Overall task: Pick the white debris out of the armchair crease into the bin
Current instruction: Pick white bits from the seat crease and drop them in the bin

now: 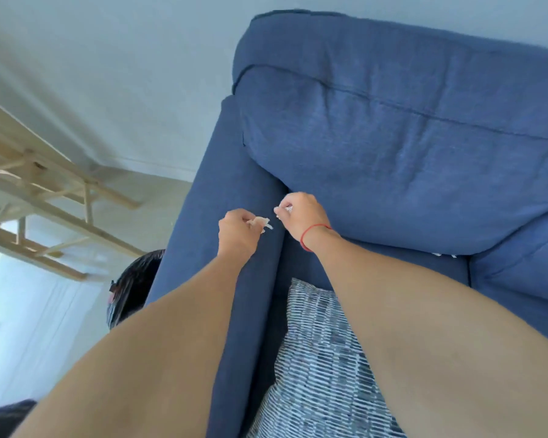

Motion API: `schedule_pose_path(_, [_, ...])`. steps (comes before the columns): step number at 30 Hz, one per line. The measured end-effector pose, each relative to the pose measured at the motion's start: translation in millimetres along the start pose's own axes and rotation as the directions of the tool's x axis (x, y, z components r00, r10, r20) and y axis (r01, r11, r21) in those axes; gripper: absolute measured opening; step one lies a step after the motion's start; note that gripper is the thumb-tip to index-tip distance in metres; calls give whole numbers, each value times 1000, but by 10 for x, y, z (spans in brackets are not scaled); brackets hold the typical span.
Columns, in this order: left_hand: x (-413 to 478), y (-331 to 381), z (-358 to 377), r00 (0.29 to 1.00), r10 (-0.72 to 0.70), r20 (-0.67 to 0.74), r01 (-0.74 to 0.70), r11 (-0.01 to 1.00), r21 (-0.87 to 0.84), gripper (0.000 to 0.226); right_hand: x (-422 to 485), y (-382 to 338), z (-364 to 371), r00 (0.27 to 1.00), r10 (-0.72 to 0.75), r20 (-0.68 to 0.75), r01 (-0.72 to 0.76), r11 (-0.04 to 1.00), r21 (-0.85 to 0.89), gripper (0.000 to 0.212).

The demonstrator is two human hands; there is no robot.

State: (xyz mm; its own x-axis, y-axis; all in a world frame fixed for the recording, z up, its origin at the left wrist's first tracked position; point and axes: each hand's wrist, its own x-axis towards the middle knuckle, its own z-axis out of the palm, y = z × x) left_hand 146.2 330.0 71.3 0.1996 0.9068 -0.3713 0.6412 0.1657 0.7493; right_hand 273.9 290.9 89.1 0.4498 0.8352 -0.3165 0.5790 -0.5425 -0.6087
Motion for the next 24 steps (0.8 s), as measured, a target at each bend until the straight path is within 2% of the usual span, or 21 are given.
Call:
schedule_pose_path(5, [69,-493,-758,991,-45,-126,37,997,-63,21,32,-827,604,992,-111,65,114,992,-48,23])
schedule_pose_path(9, [87,-959,-1295,951,-158,-266,124,982,-142,24,-35,-1315,1163,967,-196,163,209,975,-68,22])
schedule_pose_path(18, [60,-1864,-2066,877,-343,-337,318,939,-128,22,-183,-1911,2077,901,-296,319,345,932,-111,20])
schedule_pose_path(24, [32,-2096,-2222,812,-403,-423,387,913,-127,6,-305,-2112,2386,890,-277,361,340,932,-124,13])
